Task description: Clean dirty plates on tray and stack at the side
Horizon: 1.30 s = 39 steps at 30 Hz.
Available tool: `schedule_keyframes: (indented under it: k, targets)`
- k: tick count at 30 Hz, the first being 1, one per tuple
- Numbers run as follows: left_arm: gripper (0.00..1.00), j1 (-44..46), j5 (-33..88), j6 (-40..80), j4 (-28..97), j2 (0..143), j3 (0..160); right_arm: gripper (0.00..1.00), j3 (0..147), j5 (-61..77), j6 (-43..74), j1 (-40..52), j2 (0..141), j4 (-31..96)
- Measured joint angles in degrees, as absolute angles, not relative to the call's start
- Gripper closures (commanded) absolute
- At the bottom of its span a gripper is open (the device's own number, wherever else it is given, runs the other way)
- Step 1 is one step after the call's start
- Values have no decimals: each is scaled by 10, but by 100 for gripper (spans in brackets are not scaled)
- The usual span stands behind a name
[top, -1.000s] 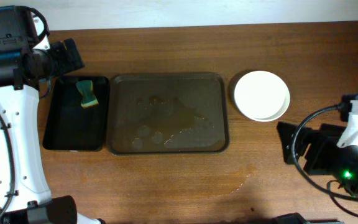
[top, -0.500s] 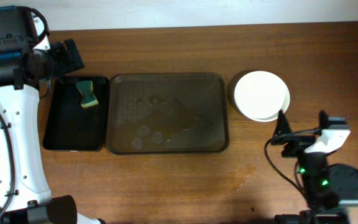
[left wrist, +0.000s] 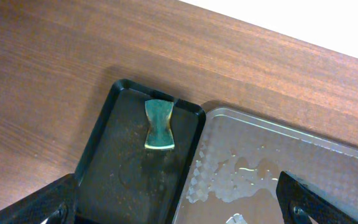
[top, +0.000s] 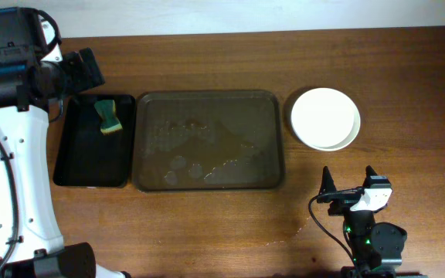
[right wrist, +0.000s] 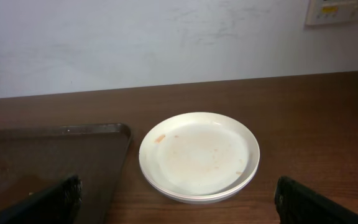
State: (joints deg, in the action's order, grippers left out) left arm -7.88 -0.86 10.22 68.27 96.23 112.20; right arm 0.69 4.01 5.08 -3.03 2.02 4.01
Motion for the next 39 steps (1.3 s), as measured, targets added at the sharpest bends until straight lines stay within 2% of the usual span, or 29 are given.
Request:
schedule_keyframes:
  k: [15, 19, 26, 31, 35, 39]
  targets:
    - [1, -79, -15, 102, 684, 962, 1122, 2, 7, 40, 47, -30, 20, 40]
    - [1, -79, -30, 100, 737, 962, 1122, 2, 7, 40, 47, -30, 20, 40]
    - [1, -79, -18, 54, 758, 961, 1122, 2, 7, 40, 47, -30, 20, 40]
    - [1, -79, 3, 39, 752, 874, 1088, 2, 7, 40, 47, -30, 20, 40]
    - [1, -79, 16, 8, 642, 727, 973, 2, 7, 40, 47, -30, 19, 40]
    - [1, -79, 64, -49, 364, 558, 701, 2, 7, 40, 47, -30, 19, 40]
